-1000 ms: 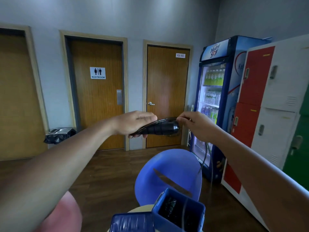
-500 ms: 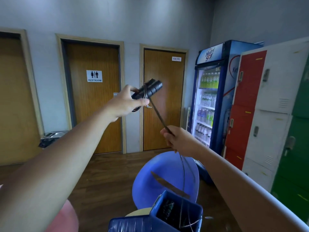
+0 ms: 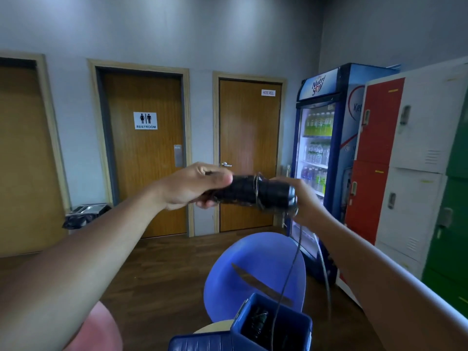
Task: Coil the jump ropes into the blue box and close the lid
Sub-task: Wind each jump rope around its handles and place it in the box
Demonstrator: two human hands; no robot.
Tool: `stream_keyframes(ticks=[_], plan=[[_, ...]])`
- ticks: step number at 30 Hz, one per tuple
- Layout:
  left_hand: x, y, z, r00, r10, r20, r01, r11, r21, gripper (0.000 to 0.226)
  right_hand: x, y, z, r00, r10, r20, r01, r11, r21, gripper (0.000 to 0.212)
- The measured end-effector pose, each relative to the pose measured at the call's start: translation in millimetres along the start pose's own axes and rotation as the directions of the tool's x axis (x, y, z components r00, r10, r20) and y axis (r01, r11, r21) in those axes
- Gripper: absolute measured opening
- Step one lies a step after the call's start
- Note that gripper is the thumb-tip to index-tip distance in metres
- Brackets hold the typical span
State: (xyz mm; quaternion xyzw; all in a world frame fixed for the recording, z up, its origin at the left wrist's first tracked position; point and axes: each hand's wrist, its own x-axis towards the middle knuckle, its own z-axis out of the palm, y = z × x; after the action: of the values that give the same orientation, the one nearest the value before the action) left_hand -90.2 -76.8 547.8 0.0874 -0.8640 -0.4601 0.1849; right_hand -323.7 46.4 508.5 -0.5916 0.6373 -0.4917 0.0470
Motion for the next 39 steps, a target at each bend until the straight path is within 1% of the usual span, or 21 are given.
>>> stream_keyframes(ticks=[3, 7, 8, 9, 10, 11, 12, 14, 16, 18, 20, 22, 24, 27, 29, 32, 34, 35, 36, 37, 39], plan=[[7.8, 5.0, 3.6, 0.987, 0.055, -0.150, -0.096, 0.953, -0.287, 0.076, -5.5, -2.0, 23.7, 0.999, -0.028, 0.033, 0.026, 0.997, 0.070, 0.035], [20.9, 5.7, 8.3, 0.890, -0.061, -0.452, -0.131, 0.916, -0.380, 0.050, -5.6, -5.8, 40.0, 0.994, -0.012, 0.113, -0.006, 0.987, 0.160, 0.020], [23.8, 4.8, 7.7, 0.835, -0.049, -0.548, -0.114, 0.959, -0.259, 0.048, -6.4, -4.6, 40.0, 0.990, 0.002, 0.143, -0.017, 0.995, 0.101, 0.019], [27.4, 0.7, 3.9, 0.773, 0.026, -0.634, -0.047, 0.999, -0.016, 0.043, -7.1, -2.5, 38.8, 0.986, -0.001, 0.168, -0.002, 1.000, 0.019, 0.021], [30.7, -4.6, -0.7, 0.721, 0.152, -0.676, 0.073, 0.953, 0.293, 0.037, -8.4, -1.8, 36.5, 0.981, -0.001, 0.196, 0.017, 0.997, -0.081, 0.026], [31.9, -9.0, -4.6, 0.704, 0.268, -0.658, 0.193, 0.819, 0.540, 0.033, -8.6, -1.7, 33.7, 0.976, 0.004, 0.218, 0.034, 0.985, -0.170, 0.029], [32.4, -13.3, -7.5, 0.739, 0.296, -0.606, 0.278, 0.684, 0.674, 0.030, -8.2, -2.7, 30.1, 0.975, 0.007, 0.223, 0.046, 0.972, -0.231, 0.030], [31.7, -18.5, -7.6, 0.869, 0.144, -0.473, 0.352, 0.492, 0.797, 0.029, -4.5, -5.8, 21.3, 0.980, -0.028, 0.195, 0.090, 0.945, -0.315, 0.027], [27.7, -19.3, -7.6, 0.954, -0.047, -0.295, 0.282, 0.467, 0.838, 0.027, -0.5, -7.9, 13.4, 0.986, -0.092, 0.137, 0.140, 0.907, -0.397, 0.023], [21.9, -15.1, -8.7, 0.984, -0.136, -0.119, 0.180, 0.682, 0.709, 0.031, 3.7, -6.5, 4.3, 0.990, -0.132, 0.056, 0.143, 0.918, -0.371, 0.020], [14.4, -9.1, -5.5, 0.993, -0.118, -0.026, 0.118, 0.898, 0.424, 0.052, 6.1, -5.1, -5.1, 0.995, -0.103, 0.000, 0.100, 0.961, -0.257, 0.020], [10.0, -5.2, -1.1, 0.998, -0.060, -0.017, 0.061, 0.990, 0.127, 0.081, 5.7, -5.8, -7.3, 1.000, 0.002, 0.004, -0.002, 1.000, 0.014, 0.029], [9.0, 0.5, 4.5, 0.998, -0.014, -0.057, 0.007, 0.994, -0.113, 0.084, 0.5, -8.2, 0.0, 0.981, 0.152, 0.123, -0.185, 0.924, 0.335, 0.044], [13.7, 6.8, 10.7, 0.985, -0.002, -0.174, -0.050, 0.955, -0.291, 0.048, -7.6, -3.3, 18.9, 0.981, 0.103, 0.166, -0.147, 0.949, 0.280, 0.030], [18.7, 11.0, 14.2, 0.953, -0.074, -0.295, -0.055, 0.912, -0.406, 0.044, -11.0, 2.2, 28.2, 0.982, 0.091, 0.168, -0.129, 0.964, 0.232, 0.032], [28.0, 15.1, 7.2, 0.773, -0.250, -0.583, -0.169, 0.805, -0.569, 0.048, -18.7, 9.9, 37.6, 0.968, 0.122, 0.221, -0.143, 0.986, 0.081, 0.032], [35.8, 11.4, -1.2, 0.584, -0.215, -0.782, -0.120, 0.931, -0.345, 0.046, -18.5, 10.3, 37.7, 0.976, 0.120, 0.184, -0.137, 0.987, 0.081, 0.033], [39.8, 3.9, -5.1, 0.526, -0.066, -0.848, 0.024, 0.998, -0.062, 0.044, -15.9, 8.9, 36.1, 0.983, 0.100, 0.156, -0.109, 0.993, 0.051, 0.033], [42.4, -4.4, -6.0, 0.539, 0.140, -0.831, 0.188, 0.941, 0.281, 0.042, -12.1, 6.3, 34.2, 0.988, 0.069, 0.135, -0.069, 0.998, -0.004, 0.033], [44.1, -11.2, -4.7, 0.620, 0.292, -0.728, 0.282, 0.783, 0.554, 0.038, -8.5, 2.9, 32.1, 0.991, 0.035, 0.130, -0.026, 0.997, -0.074, 0.032], [44.4, -15.5, 1.6, 0.815, 0.260, -0.518, 0.314, 0.554, 0.771, 0.029, -4.9, -3.8, 26.6, 0.992, -0.038, 0.119, 0.060, 0.981, -0.183, 0.030]])
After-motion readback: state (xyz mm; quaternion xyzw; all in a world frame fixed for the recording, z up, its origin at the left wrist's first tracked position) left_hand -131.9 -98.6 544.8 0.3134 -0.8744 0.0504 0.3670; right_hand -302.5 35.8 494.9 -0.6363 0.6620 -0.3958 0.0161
